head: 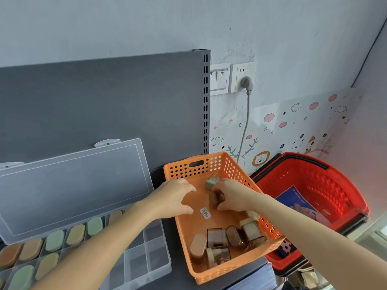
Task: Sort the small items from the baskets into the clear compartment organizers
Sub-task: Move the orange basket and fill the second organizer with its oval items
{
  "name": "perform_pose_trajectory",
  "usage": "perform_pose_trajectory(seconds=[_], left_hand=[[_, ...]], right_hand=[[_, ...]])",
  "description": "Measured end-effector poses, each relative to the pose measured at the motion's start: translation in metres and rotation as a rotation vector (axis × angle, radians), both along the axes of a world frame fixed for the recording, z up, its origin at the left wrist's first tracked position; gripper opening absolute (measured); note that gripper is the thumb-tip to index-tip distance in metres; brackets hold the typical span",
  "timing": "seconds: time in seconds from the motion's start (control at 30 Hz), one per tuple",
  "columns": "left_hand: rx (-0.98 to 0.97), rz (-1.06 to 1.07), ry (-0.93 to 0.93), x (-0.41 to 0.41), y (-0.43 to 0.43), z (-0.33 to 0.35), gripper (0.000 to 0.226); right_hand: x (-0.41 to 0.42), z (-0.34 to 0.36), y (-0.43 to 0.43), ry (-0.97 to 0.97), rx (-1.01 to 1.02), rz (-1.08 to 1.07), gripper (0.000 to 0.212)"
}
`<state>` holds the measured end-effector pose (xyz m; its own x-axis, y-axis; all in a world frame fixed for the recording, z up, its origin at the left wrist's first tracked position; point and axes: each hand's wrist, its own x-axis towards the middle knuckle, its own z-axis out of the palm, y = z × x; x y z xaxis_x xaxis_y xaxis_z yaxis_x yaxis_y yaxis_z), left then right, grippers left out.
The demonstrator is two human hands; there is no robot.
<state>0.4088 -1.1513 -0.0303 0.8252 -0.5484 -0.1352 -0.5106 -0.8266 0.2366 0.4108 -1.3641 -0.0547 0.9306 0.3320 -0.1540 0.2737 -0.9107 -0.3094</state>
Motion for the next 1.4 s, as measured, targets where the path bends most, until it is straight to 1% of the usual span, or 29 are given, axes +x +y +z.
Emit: perform_pose_trajectory(seconds=[0.07,0.2,0.3,0.37,0.43,0.53,0.6,0.7,0.77,0.9,0.97,1.0,1.07,1.2,1.3,1.33,1.4], left_hand=[[0.001,-0.001,0.000,0.000,0.000,0.000,0.060],[0.006,0.009,-0.006,0.006,-0.011,0.001,0.059],[0.018,-0.013,-0.037,0.017,-0.030,0.000,0.045],[0.076,-0.058,-0.104,0.028,-0.041,-0.002,0.042],[0.139,-0.119,-0.166,0.041,-0.048,-0.005,0.050],[0.267,-0.281,-0.276,0.059,-0.058,-0.010,0.057],[0.324,-0.369,-0.321,0.067,-0.064,-0.011,0.053],[0.441,-0.490,-0.344,0.072,-0.074,-0.013,0.041],[0.468,-0.475,-0.315,0.071,-0.077,-0.015,0.034],[0.426,-0.411,-0.273,0.070,-0.078,-0.021,0.044],[0.367,-0.335,-0.189,0.070,-0.076,-0.019,0.035],[0.317,-0.292,-0.177,0.070,-0.076,-0.017,0.028],[0.147,-0.179,-0.166,0.069,-0.073,-0.016,0.017],[-0.299,0.051,-0.081,0.057,-0.063,-0.006,0.026],[-0.587,0.164,-0.077,0.037,-0.041,0.006,0.033],[-0.646,0.179,-0.078,0.030,-0.032,0.010,0.036],[-0.690,0.173,-0.097,0.015,-0.013,0.017,0.042]], right_hand=[[-0.003,0.008,-0.002,-0.043,0.142,-0.045,0.035],[-0.010,0.026,-0.007,-0.077,0.367,-0.150,0.045],[-0.014,0.032,-0.015,-0.081,0.529,-0.256,0.045],[-0.019,0.034,-0.022,-0.106,0.580,-0.298,0.045],[-0.025,0.036,-0.027,-0.129,0.618,-0.315,0.043],[-0.028,0.041,-0.033,-0.159,0.696,-0.356,0.039],[-0.026,0.042,-0.034,-0.162,0.740,-0.396,0.036],[-0.021,0.038,-0.034,-0.149,0.794,-0.444,0.035],[-0.021,0.036,-0.031,-0.145,0.805,-0.449,0.036],[-0.024,0.033,-0.031,-0.153,0.826,-0.461,0.037],[-0.025,0.032,-0.032,-0.152,0.832,-0.477,0.037],[-0.026,0.032,-0.032,-0.153,0.836,-0.484,0.036],[-0.028,0.033,-0.033,-0.162,0.843,-0.490,0.033],[-0.034,0.034,-0.031,-0.181,0.858,-0.501,0.034],[-0.038,0.038,-0.020,-0.175,0.867,-0.488,0.039],[-0.039,0.041,-0.014,-0.175,0.871,-0.478,0.043],[-0.043,0.047,0.001,-0.171,0.865,-0.448,0.049]])
